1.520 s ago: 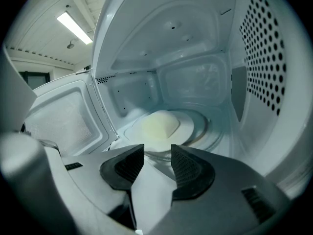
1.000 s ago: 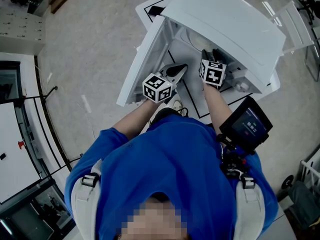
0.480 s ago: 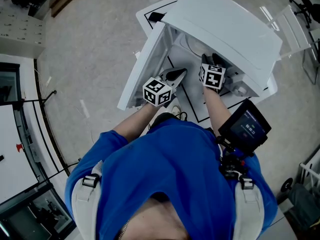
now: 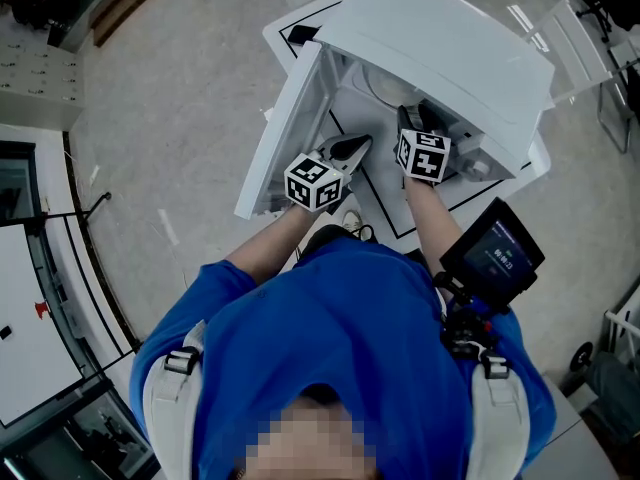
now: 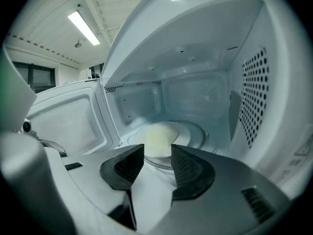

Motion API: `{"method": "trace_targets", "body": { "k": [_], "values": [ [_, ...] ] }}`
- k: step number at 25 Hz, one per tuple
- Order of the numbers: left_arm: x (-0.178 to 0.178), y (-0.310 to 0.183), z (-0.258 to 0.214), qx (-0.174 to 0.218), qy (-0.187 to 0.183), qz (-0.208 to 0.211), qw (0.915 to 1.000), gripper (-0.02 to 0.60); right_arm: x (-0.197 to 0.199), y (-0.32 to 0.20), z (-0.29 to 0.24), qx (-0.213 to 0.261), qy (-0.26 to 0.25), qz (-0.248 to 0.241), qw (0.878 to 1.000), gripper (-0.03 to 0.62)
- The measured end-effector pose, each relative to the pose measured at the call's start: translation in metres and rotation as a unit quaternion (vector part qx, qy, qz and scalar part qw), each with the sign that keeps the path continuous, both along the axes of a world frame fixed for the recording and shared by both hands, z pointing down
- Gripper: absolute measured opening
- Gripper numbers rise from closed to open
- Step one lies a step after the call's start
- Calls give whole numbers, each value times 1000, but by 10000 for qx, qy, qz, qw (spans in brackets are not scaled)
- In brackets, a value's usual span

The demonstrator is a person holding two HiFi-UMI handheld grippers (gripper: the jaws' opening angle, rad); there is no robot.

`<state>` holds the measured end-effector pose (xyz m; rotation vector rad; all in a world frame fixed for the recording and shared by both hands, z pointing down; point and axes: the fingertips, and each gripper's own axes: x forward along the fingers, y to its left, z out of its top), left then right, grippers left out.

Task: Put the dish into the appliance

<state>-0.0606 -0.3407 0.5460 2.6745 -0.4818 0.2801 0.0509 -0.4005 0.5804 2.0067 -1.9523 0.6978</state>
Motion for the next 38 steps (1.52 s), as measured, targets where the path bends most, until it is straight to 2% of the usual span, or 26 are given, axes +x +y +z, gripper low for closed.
{"method": "trace_targets", "body": {
  "k": [6,16,19,24,38],
  "values": [
    [-20,25,-12,-12,73,121,9999,8,-31,39,-20,254,-353,31,9990,174],
    [-8,11,1,-65,204,58,9998,8,-37,55,-17,481,-573,-137,9971,3],
    [-12,13,6,-56,209,-39,9998,8,-44,64,-15,542,-648,-280,9960,3],
    [-11,55,-16,28,287,-256,9993,8,-42,118,-38,683,-828,-439,9933,3],
    [-31,136,-31,134,436,-728,9963,6,-44,231,-57,933,-1191,-700,9860,3]
  ]
}}
